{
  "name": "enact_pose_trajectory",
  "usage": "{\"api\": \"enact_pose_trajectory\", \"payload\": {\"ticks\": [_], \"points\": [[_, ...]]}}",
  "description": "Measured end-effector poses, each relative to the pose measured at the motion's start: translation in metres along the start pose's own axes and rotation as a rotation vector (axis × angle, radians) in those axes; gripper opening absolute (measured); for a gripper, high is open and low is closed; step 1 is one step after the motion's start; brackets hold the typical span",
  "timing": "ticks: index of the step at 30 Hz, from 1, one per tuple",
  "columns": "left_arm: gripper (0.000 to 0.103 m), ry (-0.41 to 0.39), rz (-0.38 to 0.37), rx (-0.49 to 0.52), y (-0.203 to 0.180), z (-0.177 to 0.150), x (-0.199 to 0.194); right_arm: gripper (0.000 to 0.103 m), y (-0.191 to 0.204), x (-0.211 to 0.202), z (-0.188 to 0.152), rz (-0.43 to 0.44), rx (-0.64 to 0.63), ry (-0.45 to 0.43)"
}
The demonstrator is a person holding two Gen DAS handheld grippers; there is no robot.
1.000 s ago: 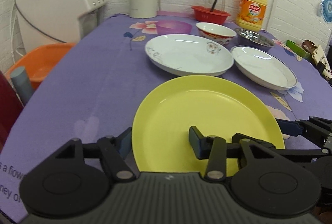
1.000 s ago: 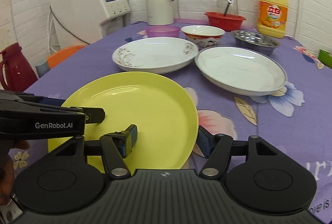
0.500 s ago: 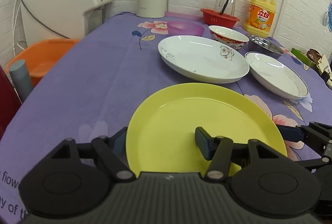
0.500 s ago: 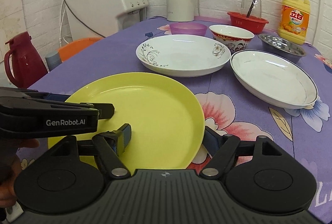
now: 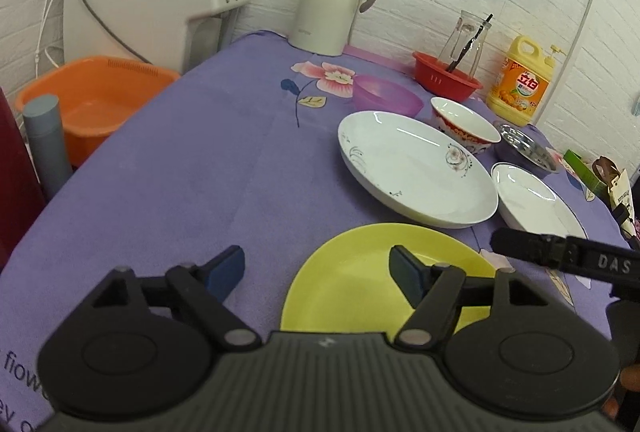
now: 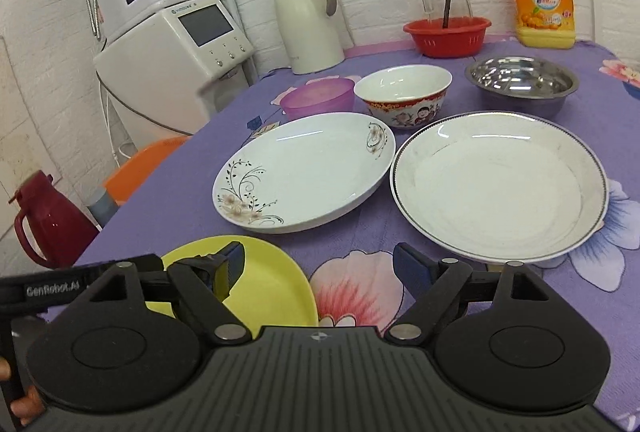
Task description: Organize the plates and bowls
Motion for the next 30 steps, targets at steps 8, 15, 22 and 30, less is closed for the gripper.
{"api": "enact_pose_trajectory", "payload": {"ticks": [8,15,22,30], "points": [[0.072,-0.002,-0.005,0.008,-0.005,0.011,0.012,0.103,-0.009,0.02,0.001,-0.013,0.008,0.059],[0.073,-0.018,-0.01,0.024,-0.008,0.027,0.021,0.103,-0.027,0.018,0.002,-0.042,0.04,0.061],[0.073,-0.015,-0.006,0.032,-0.003,0.061,0.045,0.103,0.004,0.034,0.022,0.017,-0.058,0.074],[0.073,-0.022,0.001,0.036,0.008,0.085,0.061,0.103,-0.001,0.064,0.033,0.022,-0.022,0.132]]}}
Point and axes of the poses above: each gripper's, at about its wrist camera, not at the fingertips, and x roughly the way its jaws point, y to its left, z to its top, the point moved 8 cm from there along x, roughly the way its jaws point, and after that the axes turned 5 degrees about -x, right-handed, at the moved point
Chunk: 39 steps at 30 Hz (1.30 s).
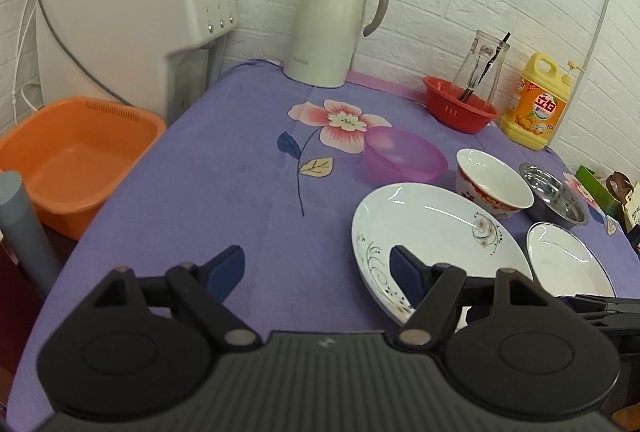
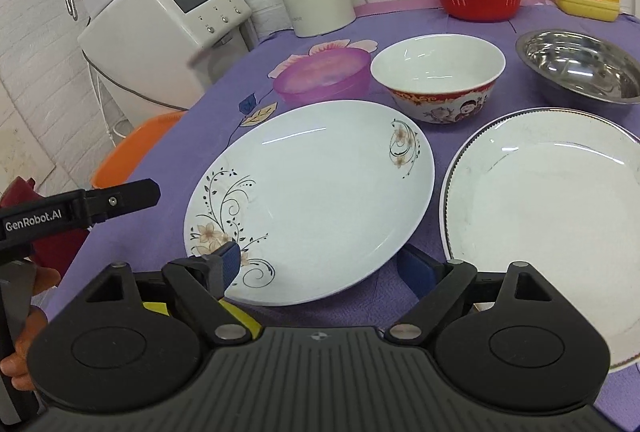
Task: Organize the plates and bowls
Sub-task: 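Grasp the rim of the floral white plate with the left tool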
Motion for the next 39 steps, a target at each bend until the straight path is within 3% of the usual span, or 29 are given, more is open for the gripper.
{"api": "enact_pose_trajectory", "payload": {"ticks": [6,11,16,26,39], "points": [[0.073,0.014,0.008,0.007,0.008,0.003,0.009,0.103,0.011,0.01,0.002,-0.032,-0.065,0.038],[0.073,0.031,0.008,0.015,0.008,0.008,0.021,0.103,0.017,0.006,-0.001,0.057,-0.083,0.077],[0.073,0.049,0.002,0.047,-0.002,0.011,0.033,0.103,0.001,-0.005,0.015,-0.056,-0.135,0.005],[0.073,0.12,-0.012,0.067,-0.015,0.012,0.066,0.103,-0.012,0.044,0.036,-0.034,-0.173,0.066],[0.073,0.157,-0.029,0.099,-0.024,0.003,0.08,0.103,-0.001,0.044,0.028,-0.016,-0.214,0.076]]}}
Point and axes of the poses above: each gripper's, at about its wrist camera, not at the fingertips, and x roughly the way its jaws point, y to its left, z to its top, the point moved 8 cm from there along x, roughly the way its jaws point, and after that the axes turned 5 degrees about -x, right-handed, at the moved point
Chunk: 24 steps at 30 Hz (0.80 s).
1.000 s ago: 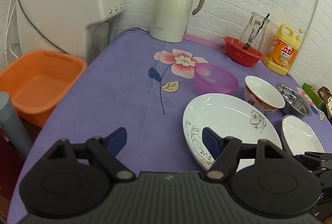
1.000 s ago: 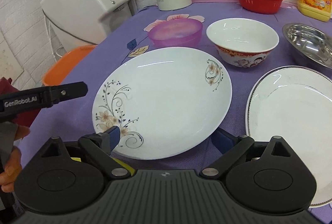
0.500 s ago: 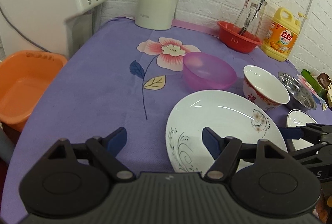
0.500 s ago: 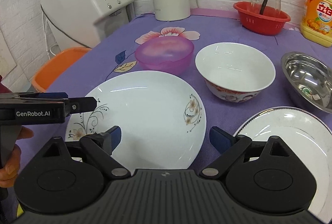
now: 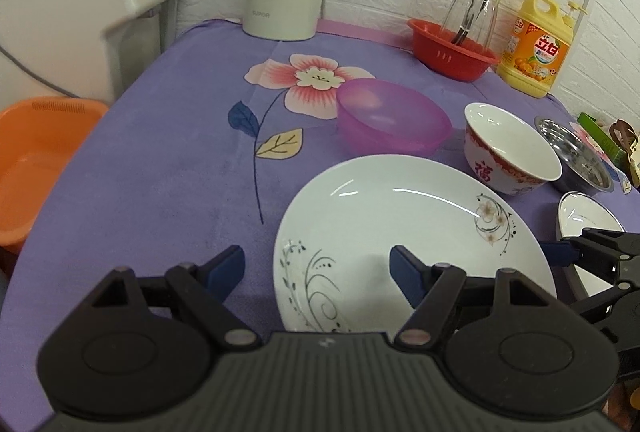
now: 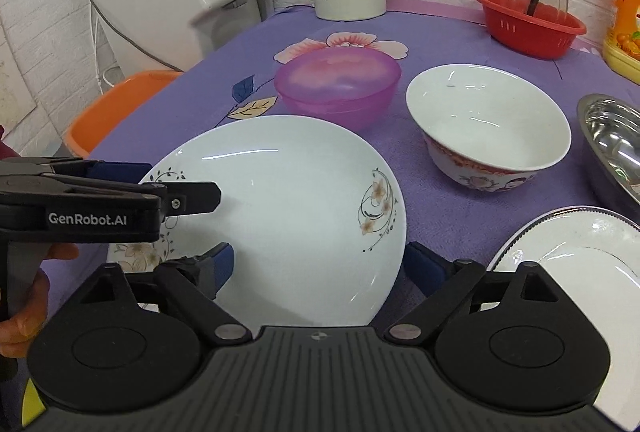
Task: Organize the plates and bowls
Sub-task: 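Grasp the rim of the floral white plate with the left tool, then lift the floral plate and lower it onto the yellow plate, release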
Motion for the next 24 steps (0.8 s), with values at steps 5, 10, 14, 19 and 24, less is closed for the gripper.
{"api": "enact_pose_trajectory", "payload": {"ticks": [5,10,14,19,24], "points": [[0.073,0.004,0.007,0.008,0.0,-0.003,0.001,0.103,0.006,0.001,-0.003,0.004,-0.035,-0.015],[0.073,-0.002,0.009,0.015,0.001,-0.003,0.001,0.103,0.01,0.005,-0.005,-0.005,-0.082,-0.028],[0.073,-0.01,0.03,0.053,-0.001,-0.005,0.001,0.103,0.009,0.006,-0.005,-0.002,-0.108,-0.082],[0.073,-0.022,0.027,0.048,0.0,-0.004,0.002,0.103,0.01,0.005,-0.006,0.012,-0.127,-0.118],[0.074,-0.025,0.02,0.051,0.0,-0.004,0.002,0.103,0.013,0.006,-0.005,0.009,-0.115,-0.114]]}}
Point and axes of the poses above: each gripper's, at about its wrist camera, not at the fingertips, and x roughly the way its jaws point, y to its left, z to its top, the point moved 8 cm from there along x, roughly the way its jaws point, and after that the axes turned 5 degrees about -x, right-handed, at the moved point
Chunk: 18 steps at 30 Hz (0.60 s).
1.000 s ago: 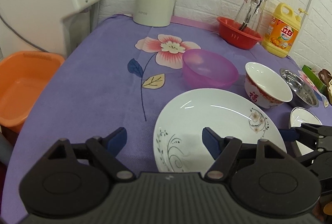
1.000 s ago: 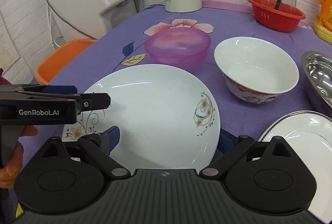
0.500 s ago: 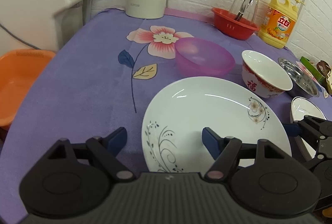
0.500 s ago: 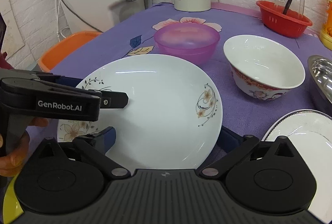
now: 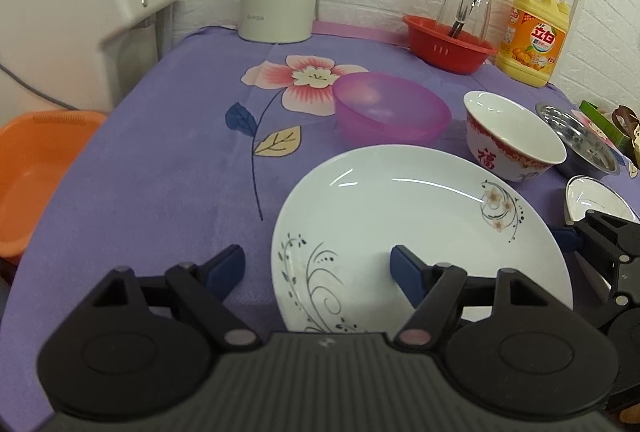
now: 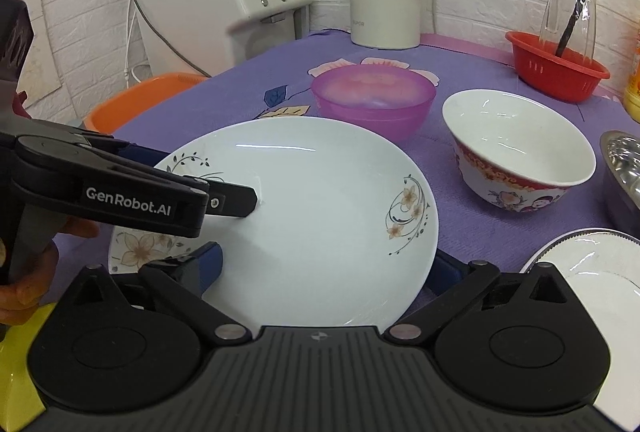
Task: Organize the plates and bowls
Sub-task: 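Lift the floral plate and lower it onto the yellow plate, release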
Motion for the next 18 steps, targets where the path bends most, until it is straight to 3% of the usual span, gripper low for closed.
{"api": "enact_pose_trajectory", "payload": {"ticks": [10,12,14,18], "points": [[0.074,-0.008,-0.019,-0.005,0.001,-0.001,-0.002,0.103,-0.001,0.001,0.0,-0.003,0.002,-0.004],[0.069,-0.011,-0.05,-0.003,-0.002,-0.001,-0.002,0.103,-0.001,0.0,0.0,-0.004,0.006,-0.003],[0.05,-0.009,-0.087,0.028,-0.009,-0.002,-0.004,0.103,-0.001,-0.001,0.0,-0.003,0.008,-0.001],[0.044,-0.009,-0.07,0.029,-0.009,-0.001,-0.005,0.103,-0.005,-0.005,0.002,-0.021,0.029,-0.001]]}}
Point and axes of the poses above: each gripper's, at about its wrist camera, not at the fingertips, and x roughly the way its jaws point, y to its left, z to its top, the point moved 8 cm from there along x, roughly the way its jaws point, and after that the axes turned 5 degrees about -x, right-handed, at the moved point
